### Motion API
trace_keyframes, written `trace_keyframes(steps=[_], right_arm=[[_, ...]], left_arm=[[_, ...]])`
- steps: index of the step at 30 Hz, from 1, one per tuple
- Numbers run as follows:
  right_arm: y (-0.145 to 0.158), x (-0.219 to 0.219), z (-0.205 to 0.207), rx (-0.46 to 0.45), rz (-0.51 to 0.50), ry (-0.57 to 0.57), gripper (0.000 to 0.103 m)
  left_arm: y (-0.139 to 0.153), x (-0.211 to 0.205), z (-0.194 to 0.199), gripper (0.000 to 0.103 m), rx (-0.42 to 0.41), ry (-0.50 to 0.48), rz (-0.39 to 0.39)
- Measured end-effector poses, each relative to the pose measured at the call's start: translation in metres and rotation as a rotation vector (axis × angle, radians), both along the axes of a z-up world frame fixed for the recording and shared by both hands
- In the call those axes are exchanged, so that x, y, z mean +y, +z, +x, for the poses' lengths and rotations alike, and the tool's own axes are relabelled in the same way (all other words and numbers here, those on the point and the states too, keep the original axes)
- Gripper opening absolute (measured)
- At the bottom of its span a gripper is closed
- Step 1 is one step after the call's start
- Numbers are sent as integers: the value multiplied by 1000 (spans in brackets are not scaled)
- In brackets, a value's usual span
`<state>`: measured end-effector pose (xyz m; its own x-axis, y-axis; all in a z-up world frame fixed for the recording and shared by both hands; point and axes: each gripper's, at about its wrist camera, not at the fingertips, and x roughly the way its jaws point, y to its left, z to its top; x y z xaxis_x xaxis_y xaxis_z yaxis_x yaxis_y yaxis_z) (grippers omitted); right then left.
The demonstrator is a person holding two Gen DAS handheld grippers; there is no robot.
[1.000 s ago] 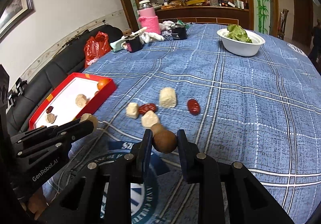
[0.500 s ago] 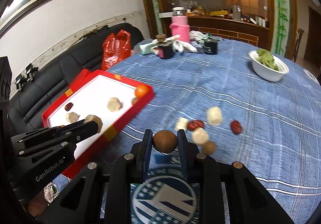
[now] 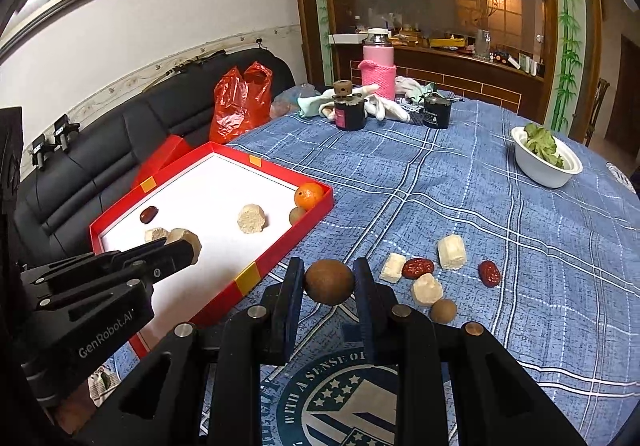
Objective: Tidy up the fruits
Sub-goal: 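Lift the white cube and brown fruit and carry both over the white tray, then lower the cube and brown fruit into the tray and open both grippers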
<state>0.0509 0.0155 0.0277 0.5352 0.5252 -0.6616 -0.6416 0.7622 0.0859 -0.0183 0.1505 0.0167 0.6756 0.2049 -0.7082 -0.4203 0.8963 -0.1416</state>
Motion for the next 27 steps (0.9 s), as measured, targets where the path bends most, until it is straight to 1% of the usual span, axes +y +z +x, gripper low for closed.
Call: trace_keyframes(steps=[10,15,17,27], right_arm=[[-2,-2,2,9,7,1,25],[-3,7,4,16,13,21,25],[-3,13,5,21,21,32,25],[3,56,7,26,41,108,25]], left_arm=[[-2,4,4,11,14,21,12],[-1,13,4,11,20,56,30],[-1,17,4,11,23,71,45],[-4,50,0,11,44,164,48]])
